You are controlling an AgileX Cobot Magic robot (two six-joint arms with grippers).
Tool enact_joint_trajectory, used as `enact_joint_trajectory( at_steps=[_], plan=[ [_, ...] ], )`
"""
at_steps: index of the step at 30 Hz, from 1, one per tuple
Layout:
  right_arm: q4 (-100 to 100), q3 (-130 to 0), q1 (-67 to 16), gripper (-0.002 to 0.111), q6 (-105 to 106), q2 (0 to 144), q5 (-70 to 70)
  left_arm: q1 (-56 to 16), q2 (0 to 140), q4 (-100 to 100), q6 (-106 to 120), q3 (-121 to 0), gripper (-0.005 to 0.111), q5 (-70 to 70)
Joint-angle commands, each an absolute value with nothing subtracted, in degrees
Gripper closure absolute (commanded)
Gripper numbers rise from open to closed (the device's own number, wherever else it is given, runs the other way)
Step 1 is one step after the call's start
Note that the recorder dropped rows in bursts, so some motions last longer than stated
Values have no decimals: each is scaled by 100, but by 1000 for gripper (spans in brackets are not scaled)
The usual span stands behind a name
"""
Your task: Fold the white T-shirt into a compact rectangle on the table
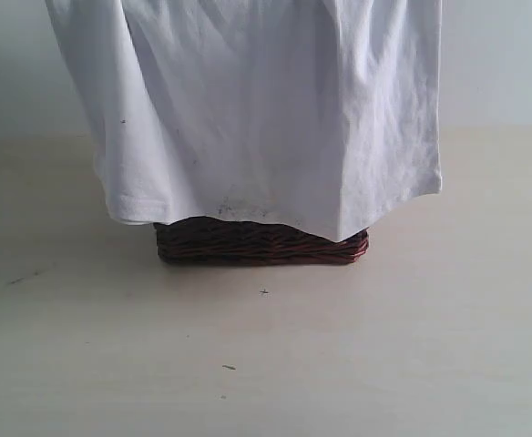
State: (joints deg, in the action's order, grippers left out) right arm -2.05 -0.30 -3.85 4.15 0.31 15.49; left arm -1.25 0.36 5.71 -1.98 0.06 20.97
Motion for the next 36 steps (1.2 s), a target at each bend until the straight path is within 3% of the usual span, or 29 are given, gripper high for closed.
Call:
enact_joint_trajectory(
  at_steps=[1, 13, 23, 31, 36],
  plan=[
    [-224, 0, -352, 26, 441, 0, 1523, -116, 0, 534, -181, 0, 53, 2059],
    [-171, 0, -352, 26, 441, 0, 1479, -116, 0, 534, -181, 0, 53, 2059],
    [0, 0, -352, 26, 441, 0, -78, -116, 0, 1185, 132, 0, 53, 1934],
    [0, 0, -352, 26, 321, 0, -1884, -116, 0, 876, 87, 0, 53, 393],
    [0, 0, -352, 26, -996, 0, -3008, -116, 0, 876, 87, 0, 53, -321]
  ],
)
